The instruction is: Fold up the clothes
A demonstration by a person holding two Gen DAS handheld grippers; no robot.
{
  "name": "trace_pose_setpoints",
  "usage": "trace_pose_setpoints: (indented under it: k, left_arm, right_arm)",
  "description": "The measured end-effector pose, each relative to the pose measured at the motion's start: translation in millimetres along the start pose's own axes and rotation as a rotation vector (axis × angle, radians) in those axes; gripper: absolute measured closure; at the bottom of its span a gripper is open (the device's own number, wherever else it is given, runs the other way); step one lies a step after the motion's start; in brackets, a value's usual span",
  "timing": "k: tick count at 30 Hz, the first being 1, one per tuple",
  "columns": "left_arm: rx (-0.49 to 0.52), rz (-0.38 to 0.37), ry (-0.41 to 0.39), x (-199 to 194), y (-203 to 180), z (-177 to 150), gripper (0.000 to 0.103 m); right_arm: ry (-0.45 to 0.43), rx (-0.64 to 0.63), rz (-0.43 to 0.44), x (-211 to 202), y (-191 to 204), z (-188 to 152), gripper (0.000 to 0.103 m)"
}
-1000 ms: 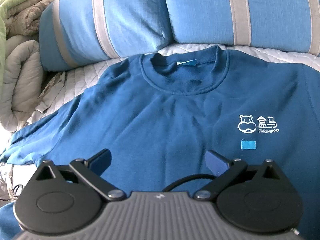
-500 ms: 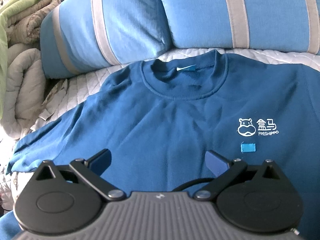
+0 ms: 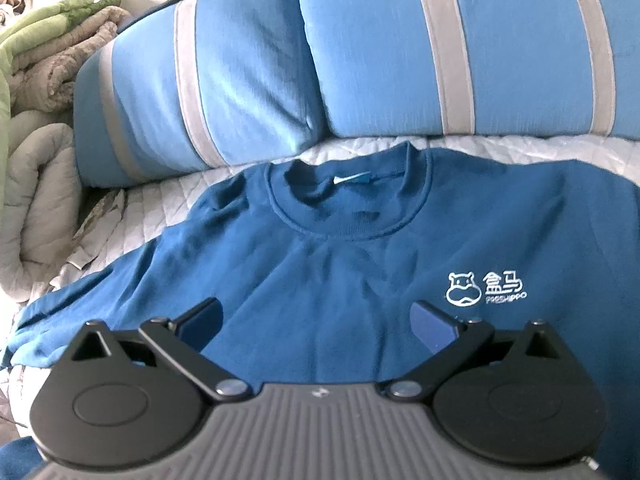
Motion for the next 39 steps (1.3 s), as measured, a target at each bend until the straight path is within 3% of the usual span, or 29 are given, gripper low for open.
trace_pose_setpoints:
  k: [2, 7, 14, 19, 26, 30, 39]
  left_arm:
    - [0.101, -0.052, -0.012, -2.3, -31.4, 5.5, 0.024]
    - [0.213, -0.208, -0.013, -1.7, -85.2, 21.3, 0.024]
    - [0.264, -0.382, -0.031, -7.3, -129.8, 64.9, 0.024]
    - [0.274, -0.454, -0.078, -23.6, -149.5, 103.2, 0.024]
    - [0.211, -0.542, -0.132, -60.2, -158.5, 143.0, 0.024]
    - [0.225, -0.573, -0.149, -72.3, -166.2, 157.7, 0.024]
    - [0.290, -0.637, -0.166, -76.8, -193.9, 179.5, 0.024]
  right_arm:
    - [-0.020, -0.019, -0.018, -2.8, 1.7, 0.3, 0.000]
    - [-0.076, -0.079, -0.065, -10.8, 7.3, 1.1, 0.000]
    - [-0.185, -0.056, -0.088, -36.7, 0.5, 21.7, 0.000]
    - [-0.266, -0.043, -0.058, -89.2, -6.4, 56.4, 0.000]
    - [-0.435, -0.055, -0.085, -196.3, -22.7, 113.3, 0.000]
    - [-0.494, -0.060, -0.112, -241.6, -36.2, 139.5, 0.000]
    - [-0.566, -0.072, -0.240, -293.6, -72.3, 198.9, 0.000]
Point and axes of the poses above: each gripper's, at about its wrist camera, not at the fingertips, and x roughly the way its jaws point, y to its left, z to its top, the point moved 2 cm from there along x, roughly the way its jaws point, and after that the axes turned 9 degrees about y, right-handed, at the moved point
